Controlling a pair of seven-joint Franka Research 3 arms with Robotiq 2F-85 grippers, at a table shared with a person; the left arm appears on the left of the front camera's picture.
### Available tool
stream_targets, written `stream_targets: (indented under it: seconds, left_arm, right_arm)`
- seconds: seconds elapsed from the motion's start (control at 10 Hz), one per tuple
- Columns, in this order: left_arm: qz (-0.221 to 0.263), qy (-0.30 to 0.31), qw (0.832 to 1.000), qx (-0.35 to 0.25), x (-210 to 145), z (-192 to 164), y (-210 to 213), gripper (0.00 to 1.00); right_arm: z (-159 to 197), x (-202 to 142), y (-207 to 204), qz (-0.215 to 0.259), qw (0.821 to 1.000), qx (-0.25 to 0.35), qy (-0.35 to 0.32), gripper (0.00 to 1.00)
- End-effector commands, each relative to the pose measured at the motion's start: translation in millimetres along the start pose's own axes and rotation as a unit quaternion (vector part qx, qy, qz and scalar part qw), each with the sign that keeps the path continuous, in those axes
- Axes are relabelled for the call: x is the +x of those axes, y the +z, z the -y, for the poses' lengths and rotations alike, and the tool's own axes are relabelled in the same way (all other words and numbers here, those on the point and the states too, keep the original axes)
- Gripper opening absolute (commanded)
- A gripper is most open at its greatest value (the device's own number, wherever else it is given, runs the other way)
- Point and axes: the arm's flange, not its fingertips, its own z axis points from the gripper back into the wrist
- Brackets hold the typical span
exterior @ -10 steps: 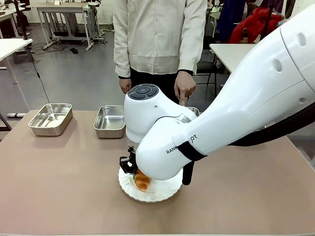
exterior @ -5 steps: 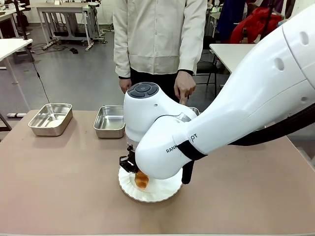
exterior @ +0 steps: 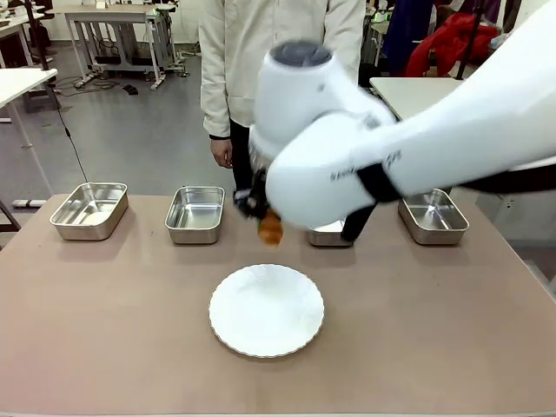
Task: Place the bread in the container.
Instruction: Place the Butter Roll into the Airtight Container indicated by the human.
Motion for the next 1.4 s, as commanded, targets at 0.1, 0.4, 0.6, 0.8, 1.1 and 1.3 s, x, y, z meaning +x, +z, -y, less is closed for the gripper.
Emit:
stream_targets:
  seconds: [0.1, 0.4, 0.6, 0.8, 1.1, 1.3]
  left_arm:
    - [0.003, -0.006, 1.0, -0.002, 0, 1, 1, 1.0]
    - [0.003, -0.006, 1.0, -0.002, 0, 1, 1, 1.0]
    - [0.003, -0.006, 1.0, -0.002, 0, 1, 1, 1.0]
    - [0.003, -0.006, 1.0, -0.002, 0, 1, 1, 1.0]
    - [0.003, -0.006, 1.0, -0.002, 0, 1, 1, 1.0]
    - [0.003, -0.006, 1.0, -0.002, 0, 1, 1, 1.0]
  right_arm:
    - [34, 64, 7, 0.008, 1.0, -0.014, 0.016, 0.32]
    - [87, 112, -15, -0.016, 0.999, -0.025, 0.031, 0.32]
    - [117, 127, -40, -0.037, 0.999, -0.033, 0.012, 0.32]
    - [145, 131, -76, -0.072, 0.997, -0.025, -0.007, 0.32]
    - [162, 124, -108, -0.096, 0.995, -0.03, -0.013, 0.32]
    - [164, 122, -120, -0.1, 0.995, -0.019, -0.013, 0.32]
